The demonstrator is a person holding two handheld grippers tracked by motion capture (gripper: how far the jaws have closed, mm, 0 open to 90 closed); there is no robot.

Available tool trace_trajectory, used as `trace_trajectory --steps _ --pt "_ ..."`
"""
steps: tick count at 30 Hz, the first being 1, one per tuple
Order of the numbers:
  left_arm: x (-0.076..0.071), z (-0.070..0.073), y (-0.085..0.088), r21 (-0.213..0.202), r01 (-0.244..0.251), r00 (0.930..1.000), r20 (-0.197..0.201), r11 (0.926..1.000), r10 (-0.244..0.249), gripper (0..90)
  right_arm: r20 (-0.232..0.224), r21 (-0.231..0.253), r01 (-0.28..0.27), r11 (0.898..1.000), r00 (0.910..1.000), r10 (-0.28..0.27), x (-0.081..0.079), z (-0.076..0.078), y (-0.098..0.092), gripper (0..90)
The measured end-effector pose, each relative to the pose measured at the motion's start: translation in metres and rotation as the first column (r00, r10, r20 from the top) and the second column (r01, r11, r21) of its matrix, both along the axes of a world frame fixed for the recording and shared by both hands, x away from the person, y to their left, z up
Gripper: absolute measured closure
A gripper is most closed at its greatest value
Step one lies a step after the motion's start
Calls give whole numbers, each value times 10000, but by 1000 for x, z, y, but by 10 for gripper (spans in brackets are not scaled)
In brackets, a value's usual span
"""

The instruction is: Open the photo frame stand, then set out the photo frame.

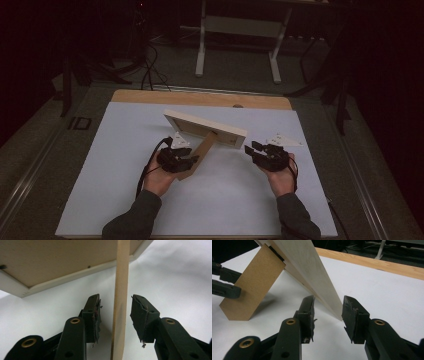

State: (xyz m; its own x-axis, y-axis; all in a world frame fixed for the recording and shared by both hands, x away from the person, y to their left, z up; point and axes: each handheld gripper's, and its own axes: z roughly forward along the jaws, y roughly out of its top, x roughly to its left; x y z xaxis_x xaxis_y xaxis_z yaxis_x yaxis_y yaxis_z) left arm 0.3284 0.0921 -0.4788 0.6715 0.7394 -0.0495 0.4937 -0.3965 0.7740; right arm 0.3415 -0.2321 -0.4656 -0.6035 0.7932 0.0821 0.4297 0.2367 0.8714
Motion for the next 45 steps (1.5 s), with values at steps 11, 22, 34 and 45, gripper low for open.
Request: trace_trajectory --steps 11,22,34,45 --pt "1 10 12 -559 -463 9989 91 9974 469 598 5 -34 33 10000 10000 -33 1 0 -2 610" --pt "6 22 23 -968 -857 9960 151 9916 876 614 -7 -54 89 9999 10000 -89 3 1 -5 609" --pt "10 28 27 -1348 -1123 9935 16 9845 1136 637 11 -52 115 9999 9999 -115 6 5 -4 609" --pt "16 29 18 -1260 -1073 9942 -99 9862 1069 686 22 66 249 9997 9997 -249 12 8 -4 623"
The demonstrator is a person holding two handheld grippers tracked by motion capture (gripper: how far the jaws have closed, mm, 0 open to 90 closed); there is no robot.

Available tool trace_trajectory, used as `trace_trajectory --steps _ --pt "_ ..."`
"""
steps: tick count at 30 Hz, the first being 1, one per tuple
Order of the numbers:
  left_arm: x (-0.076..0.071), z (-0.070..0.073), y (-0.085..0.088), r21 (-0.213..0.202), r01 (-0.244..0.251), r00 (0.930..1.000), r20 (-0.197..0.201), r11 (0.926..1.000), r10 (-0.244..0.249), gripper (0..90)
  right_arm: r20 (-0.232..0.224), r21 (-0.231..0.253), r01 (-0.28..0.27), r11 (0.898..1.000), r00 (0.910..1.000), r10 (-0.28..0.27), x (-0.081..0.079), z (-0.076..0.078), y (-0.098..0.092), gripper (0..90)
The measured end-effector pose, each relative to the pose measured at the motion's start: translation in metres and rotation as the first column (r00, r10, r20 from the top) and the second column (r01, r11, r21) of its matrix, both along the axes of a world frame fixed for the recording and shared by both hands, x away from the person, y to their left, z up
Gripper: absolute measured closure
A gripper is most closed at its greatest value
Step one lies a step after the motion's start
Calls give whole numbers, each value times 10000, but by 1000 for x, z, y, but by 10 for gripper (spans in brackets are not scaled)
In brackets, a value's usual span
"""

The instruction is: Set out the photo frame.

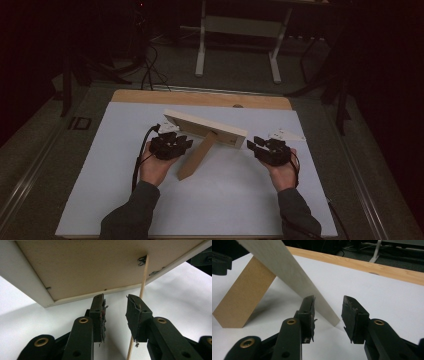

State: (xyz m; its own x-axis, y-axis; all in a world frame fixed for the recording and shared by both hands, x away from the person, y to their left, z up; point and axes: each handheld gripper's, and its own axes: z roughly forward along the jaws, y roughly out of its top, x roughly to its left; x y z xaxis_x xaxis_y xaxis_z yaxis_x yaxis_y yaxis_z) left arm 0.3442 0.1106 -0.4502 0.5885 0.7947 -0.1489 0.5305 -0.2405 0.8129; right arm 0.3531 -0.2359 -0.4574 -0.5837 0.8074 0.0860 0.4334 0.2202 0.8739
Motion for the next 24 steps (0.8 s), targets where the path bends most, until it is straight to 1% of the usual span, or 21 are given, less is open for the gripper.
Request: trace_trajectory --steps 2,5,7,12,18,21,24 --pt "2 -1 -1 34 -78 10000 -44 10000 78 686 -19 33 35 10000 10000 -35 1 1 1 632" --pt "4 -1 -3 -45 -69 9999 -137 10000 68 686 3 15 92 10000 10000 -92 4 3 2 654" --pt "5 -1 -4 9 -110 9999 -121 9999 110 686 -2 30 152 9999 9999 -152 6 4 3 668" --pt "8 1 -5 -43 -138 9999 -87 9999 138 685 12 -16 212 9998 9998 -212 9 5 7 691" --pt "13 2 -6 -190 -310 9995 -92 9993 308 683 -30 -36 280 9996 9996 -280 12 5 10 716" --pt "16 2 -7 -268 -410 9991 -124 9988 407 684 -32 -47 279 9996 9996 -279 13 5 11 720" --pt "19 2 -8 -247 -454 9989 -103 9987 452 686 -47 -19 278 9996 9996 -279 14 6 12 720"
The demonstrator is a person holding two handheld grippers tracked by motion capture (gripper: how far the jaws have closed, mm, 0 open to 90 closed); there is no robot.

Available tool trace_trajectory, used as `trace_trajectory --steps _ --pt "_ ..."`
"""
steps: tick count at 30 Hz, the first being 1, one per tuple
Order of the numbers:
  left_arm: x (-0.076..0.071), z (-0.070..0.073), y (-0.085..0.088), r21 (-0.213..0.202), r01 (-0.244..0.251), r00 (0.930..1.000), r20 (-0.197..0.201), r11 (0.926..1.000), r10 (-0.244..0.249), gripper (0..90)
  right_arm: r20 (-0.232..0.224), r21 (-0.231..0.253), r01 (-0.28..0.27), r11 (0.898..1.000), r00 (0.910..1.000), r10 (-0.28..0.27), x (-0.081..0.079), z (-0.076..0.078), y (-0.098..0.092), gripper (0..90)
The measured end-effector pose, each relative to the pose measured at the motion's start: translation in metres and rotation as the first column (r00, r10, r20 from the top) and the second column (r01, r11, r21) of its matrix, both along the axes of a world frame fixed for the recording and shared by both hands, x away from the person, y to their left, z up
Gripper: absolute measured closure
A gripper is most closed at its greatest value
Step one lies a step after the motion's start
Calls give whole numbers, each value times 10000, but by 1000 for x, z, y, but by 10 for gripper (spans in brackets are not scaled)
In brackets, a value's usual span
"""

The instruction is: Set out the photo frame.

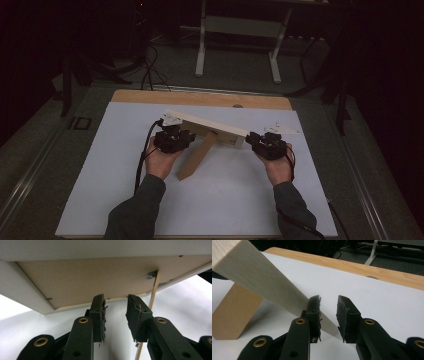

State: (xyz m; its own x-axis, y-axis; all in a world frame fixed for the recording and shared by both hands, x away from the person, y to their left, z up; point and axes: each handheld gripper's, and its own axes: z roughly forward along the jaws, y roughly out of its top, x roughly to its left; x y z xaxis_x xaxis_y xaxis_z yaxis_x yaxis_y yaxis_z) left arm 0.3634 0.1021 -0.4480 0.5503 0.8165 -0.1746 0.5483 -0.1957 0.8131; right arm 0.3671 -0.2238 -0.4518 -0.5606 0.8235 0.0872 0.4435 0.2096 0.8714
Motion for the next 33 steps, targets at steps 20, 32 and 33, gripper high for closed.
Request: trace_trajectory --steps 20,32,33 --pt "10 3 -14 332 -31 9996 273 9994 22 813 -139 327 -98 9994 9999 103 8 3 3 853" --pt "11 6 -18 299 -66 9996 278 9995 58 900 -239 480 -118 9988 9996 130 12 4 6 883" --pt "11 6 -18 311 -65 9996 277 9995 56 900 -222 463 -109 9989 9997 119 12 4 6 886"
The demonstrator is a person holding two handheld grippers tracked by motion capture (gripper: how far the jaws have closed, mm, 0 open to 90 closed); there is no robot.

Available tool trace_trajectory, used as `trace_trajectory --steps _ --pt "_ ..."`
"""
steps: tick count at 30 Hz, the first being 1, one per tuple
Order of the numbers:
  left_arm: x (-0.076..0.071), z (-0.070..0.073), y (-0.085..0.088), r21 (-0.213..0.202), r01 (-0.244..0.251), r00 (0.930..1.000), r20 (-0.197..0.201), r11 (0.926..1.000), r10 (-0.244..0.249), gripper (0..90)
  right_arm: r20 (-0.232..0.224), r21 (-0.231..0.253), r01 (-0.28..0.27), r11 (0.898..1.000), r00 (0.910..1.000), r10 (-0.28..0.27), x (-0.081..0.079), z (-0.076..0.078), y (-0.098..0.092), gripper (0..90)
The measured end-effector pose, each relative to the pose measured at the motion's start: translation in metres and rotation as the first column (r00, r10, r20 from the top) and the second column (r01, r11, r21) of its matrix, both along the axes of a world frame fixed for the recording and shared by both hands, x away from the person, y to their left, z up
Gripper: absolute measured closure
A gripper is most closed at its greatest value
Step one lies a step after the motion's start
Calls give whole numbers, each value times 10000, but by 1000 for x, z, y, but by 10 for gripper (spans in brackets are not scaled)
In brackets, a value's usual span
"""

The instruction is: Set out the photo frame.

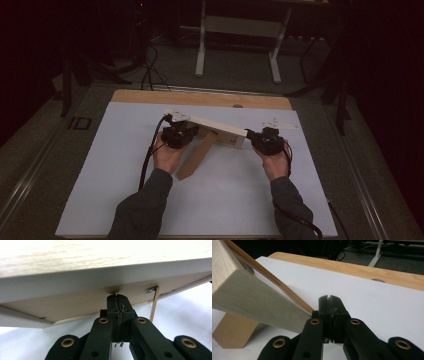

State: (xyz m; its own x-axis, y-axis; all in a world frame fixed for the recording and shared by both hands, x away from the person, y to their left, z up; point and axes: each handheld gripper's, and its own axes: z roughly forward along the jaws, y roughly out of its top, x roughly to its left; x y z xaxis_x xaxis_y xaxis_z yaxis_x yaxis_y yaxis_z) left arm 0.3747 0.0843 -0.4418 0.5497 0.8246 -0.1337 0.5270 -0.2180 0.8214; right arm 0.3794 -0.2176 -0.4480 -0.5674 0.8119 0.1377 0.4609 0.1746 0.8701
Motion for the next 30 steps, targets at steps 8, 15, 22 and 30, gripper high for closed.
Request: trace_trajectory --steps 8,15,22,30 --pt "0 0 0 7 -22 10000 -1 10000 22 900 -8 -16 5 10000 10000 -5 0 0 1 896" --pt "-1 1 -2 -115 72 10000 7 9999 -72 900 -33 -46 -17 10000 10000 17 -1 0 0 897" --pt "-2 5 -7 -84 269 9996 90 9996 -268 900 -29 -84 -23 10000 10000 23 -2 -1 0 898" --pt "-1 8 -12 -24 418 9991 122 9991 -418 900 -67 -46 -3 10000 10000 3 -3 -3 -1 899"
